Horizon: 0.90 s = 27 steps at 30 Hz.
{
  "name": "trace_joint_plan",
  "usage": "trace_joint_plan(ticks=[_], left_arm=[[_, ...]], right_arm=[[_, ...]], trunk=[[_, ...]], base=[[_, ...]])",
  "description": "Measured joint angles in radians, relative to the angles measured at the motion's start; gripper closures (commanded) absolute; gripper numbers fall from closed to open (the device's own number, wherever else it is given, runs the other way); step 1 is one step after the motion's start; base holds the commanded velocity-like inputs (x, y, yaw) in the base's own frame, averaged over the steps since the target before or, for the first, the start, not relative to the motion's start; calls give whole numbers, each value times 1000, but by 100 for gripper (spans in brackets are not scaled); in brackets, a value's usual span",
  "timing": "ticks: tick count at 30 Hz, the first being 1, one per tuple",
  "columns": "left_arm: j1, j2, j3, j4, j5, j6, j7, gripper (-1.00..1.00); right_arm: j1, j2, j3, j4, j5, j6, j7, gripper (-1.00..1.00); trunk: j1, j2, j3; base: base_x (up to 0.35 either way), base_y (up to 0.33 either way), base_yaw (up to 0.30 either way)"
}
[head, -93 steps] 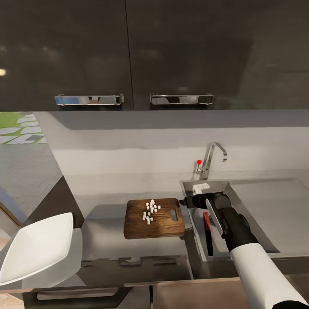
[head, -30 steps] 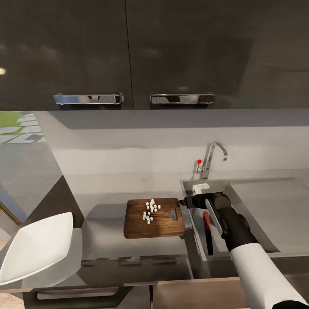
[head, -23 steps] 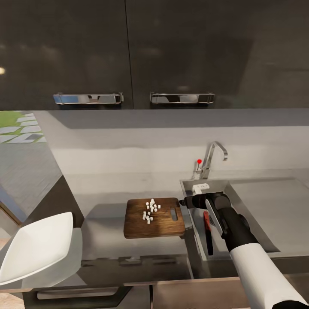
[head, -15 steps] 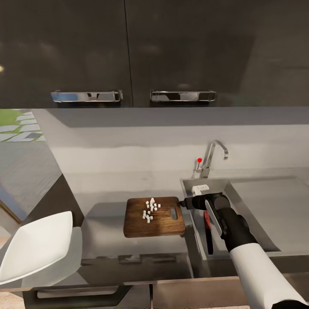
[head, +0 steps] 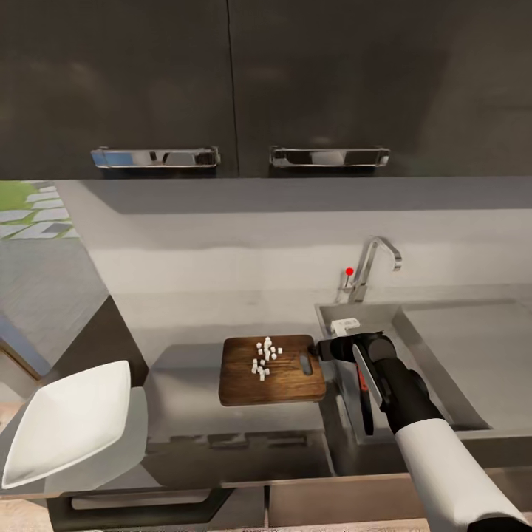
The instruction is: In the kitchen, take the Vidalia onion out of the sink, dice it on the chopping board with the paring knife, put the diced onion into the bowl on the countertop, then place both the paring knife and the chopping board into the sink.
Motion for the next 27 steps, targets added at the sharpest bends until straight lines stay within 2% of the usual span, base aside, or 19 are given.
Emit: trace_joint_plan(ticks=[27], left_arm=[[0, 0, 0, 0, 0, 0, 0, -100]], right_arm=[[0, -1, 0, 0, 0, 0, 0, -100]], trunk=[[0, 0, -42]], base=[[0, 2, 0]])
